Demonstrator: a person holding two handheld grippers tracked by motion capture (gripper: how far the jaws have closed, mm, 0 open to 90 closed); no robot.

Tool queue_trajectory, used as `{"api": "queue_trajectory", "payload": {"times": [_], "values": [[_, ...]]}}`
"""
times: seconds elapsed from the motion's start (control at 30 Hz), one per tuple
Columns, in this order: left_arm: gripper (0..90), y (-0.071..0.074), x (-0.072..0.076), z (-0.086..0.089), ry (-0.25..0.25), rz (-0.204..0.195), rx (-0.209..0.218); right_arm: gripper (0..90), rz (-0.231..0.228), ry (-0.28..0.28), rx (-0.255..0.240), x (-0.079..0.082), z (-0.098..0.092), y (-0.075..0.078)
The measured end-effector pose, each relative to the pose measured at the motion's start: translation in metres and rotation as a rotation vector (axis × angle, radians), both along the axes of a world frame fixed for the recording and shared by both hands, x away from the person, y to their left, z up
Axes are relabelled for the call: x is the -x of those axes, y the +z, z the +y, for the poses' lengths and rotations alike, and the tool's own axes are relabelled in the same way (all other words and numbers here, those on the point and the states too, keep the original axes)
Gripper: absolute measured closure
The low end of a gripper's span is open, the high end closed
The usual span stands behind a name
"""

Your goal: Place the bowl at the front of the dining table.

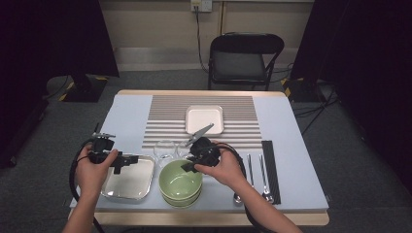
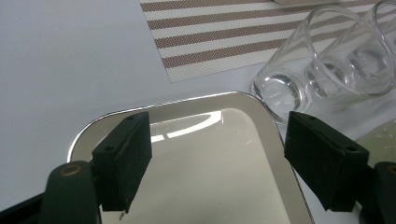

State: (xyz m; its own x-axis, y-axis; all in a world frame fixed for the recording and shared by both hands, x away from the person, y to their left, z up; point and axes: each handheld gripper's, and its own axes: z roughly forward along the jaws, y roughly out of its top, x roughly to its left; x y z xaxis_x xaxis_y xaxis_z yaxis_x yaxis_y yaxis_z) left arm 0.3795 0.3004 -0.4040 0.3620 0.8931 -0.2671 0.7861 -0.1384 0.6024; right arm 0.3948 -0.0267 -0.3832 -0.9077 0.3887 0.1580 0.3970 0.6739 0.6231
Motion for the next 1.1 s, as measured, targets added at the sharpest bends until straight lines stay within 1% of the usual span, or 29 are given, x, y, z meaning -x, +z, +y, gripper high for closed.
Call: {"api": "queue_trajectory", "payload": {"times": [0.07, 0.1, 0.13, 0.27, 0.3, 0.37, 0.53, 0.63, 0.7, 0.73, 0.8, 0.83, 0.87, 0.9, 0.93, 1.0, 1.03, 1.07, 1.1], "values": [[23.4, 0.0, 0.0, 0.0, 0.002, 0.0, 0.001, 76.3, 0.016, -0.014, -0.004, 0.001, 0.0, 0.0], [23.4, 0.0, 0.0, 0.001, 0.0, -0.004, -0.007, 77.5, 0.01, -0.014, -0.012, 0.001, 0.0, 0.0], [23.4, 0.0, 0.0, 0.0, 0.001, -0.001, -0.004, 78.4, 0.005, -0.01, -0.011, 0.001, 0.0, 0.0], [23.4, 0.0, 0.0, 0.0, 0.002, -0.001, 0.001, 79.7, 0.014, -0.017, -0.022, 0.001, -0.001, -0.002], [23.4, 0.0, 0.0, 0.0, 0.001, -0.002, -0.003, 79.8, 0.008, -0.013, -0.029, 0.0, -0.001, -0.003], [23.4, 0.0, 0.0, 0.0, 0.005, -0.004, 0.001, 82.5, 0.009, -0.026, -0.029, 0.001, -0.002, -0.003], [23.4, 0.0, 0.0, 0.001, 0.003, -0.003, -0.007, 84.1, 0.013, -0.027, -0.056, 0.0, -0.006, -0.003], [23.4, 0.0, 0.0, 0.001, 0.001, -0.002, -0.004, 84.3, 0.004, -0.028, -0.044, 0.002, -0.005, -0.002], [23.4, 0.0, 0.0, 0.001, 0.006, -0.003, 0.001, 84.3, 0.012, -0.033, -0.045, 0.002, -0.005, -0.002], [23.4, 0.0, 0.0, 0.001, 0.008, -0.005, 0.002, 84.3, 0.014, -0.031, -0.047, 0.001, -0.005, -0.001], [23.4, 0.0, 0.0, 0.002, 0.007, -0.004, 0.003, 84.3, 0.017, -0.035, -0.036, 0.001, -0.006, 0.002], [23.4, 0.0, 0.0, 0.002, 0.008, -0.004, 0.001, 84.4, 0.008, -0.031, -0.038, 0.0, -0.006, 0.004], [23.4, 0.0, 0.0, 0.001, 0.007, -0.004, -0.001, 84.5, 0.01, -0.034, -0.036, 0.0, -0.006, 0.006], [23.4, 0.0, 0.0, 0.001, 0.005, -0.002, 0.0, 84.7, 0.023, -0.037, -0.041, 0.001, -0.007, 0.007], [23.4, 0.0, 0.0, 0.001, 0.001, -0.003, -0.001, 84.9, 0.018, -0.035, -0.043, 0.0, -0.007, 0.009], [23.4, 0.0, 0.0, 0.0, 0.001, -0.002, 0.001, 84.9, 0.029, -0.04, -0.045, -0.001, -0.007, 0.012], [23.4, 0.0, 0.0, 0.0, 0.0, -0.001, 0.0, 84.9, 0.032, -0.041, -0.039, -0.001, -0.008, 0.014], [23.4, 0.0, 0.0, 0.0, 0.0, -0.001, 0.001, 84.9, 0.031, -0.036, -0.05, -0.002, -0.008, 0.014], [23.4, 0.0, 0.0, 0.0, -0.001, -0.002, 0.0, 84.9, 0.036, -0.038, -0.047, -0.003, -0.008, 0.016]]}}
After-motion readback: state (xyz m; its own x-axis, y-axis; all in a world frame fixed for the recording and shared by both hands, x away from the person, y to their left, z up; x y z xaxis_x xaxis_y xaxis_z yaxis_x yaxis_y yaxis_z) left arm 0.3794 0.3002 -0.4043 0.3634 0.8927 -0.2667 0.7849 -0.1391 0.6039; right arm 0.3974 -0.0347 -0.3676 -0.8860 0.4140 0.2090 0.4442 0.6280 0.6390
